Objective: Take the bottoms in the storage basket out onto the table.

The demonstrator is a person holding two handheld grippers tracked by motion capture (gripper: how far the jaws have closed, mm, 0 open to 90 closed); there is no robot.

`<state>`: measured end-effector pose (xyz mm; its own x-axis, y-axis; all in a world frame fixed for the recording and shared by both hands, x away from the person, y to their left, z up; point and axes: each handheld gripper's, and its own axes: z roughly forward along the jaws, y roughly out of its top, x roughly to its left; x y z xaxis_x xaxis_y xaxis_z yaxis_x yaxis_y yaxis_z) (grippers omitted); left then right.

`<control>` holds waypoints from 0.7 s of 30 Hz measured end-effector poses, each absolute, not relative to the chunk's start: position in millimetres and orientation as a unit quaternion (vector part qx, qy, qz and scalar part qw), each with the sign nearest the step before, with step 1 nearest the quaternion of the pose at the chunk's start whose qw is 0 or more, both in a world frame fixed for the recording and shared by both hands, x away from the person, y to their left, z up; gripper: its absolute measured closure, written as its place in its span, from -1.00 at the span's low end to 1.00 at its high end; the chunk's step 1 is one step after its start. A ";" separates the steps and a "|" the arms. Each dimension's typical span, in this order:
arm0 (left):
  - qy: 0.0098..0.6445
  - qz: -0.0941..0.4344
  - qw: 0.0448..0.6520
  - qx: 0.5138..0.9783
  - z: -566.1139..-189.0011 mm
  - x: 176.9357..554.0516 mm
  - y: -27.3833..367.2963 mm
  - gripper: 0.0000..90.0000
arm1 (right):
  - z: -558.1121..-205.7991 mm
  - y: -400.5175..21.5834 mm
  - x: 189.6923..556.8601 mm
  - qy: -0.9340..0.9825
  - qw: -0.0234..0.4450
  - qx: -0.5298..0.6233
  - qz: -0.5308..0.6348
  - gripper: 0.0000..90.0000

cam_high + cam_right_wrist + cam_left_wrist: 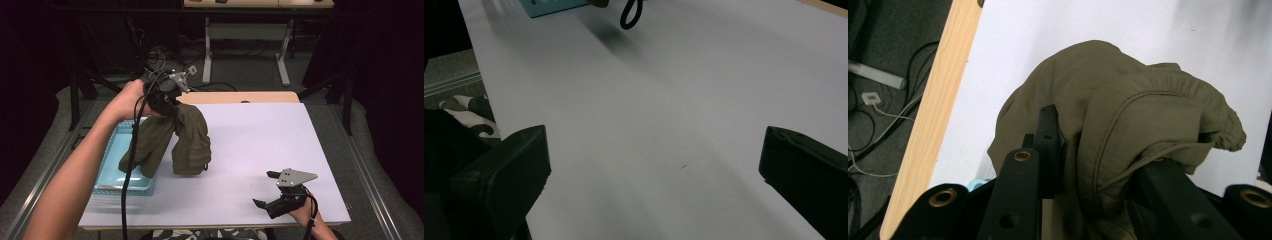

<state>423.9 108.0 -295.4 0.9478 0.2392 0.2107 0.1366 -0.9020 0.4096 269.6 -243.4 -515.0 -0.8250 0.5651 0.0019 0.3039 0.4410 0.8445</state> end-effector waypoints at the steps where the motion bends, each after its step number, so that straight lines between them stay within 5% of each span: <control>1: 0.095 0.127 0.197 0.967 -295.6 424.8 106.3 0.65 | -515.0 -243.4 269.6 0.837 0.142 0.259 0.460 -1.00; 21: 0.078 0.134 0.195 0.968 -286.6 428.1 78.9 0.65 | -515.5 -243.0 270.0 0.839 0.141 0.255 0.459 -1.00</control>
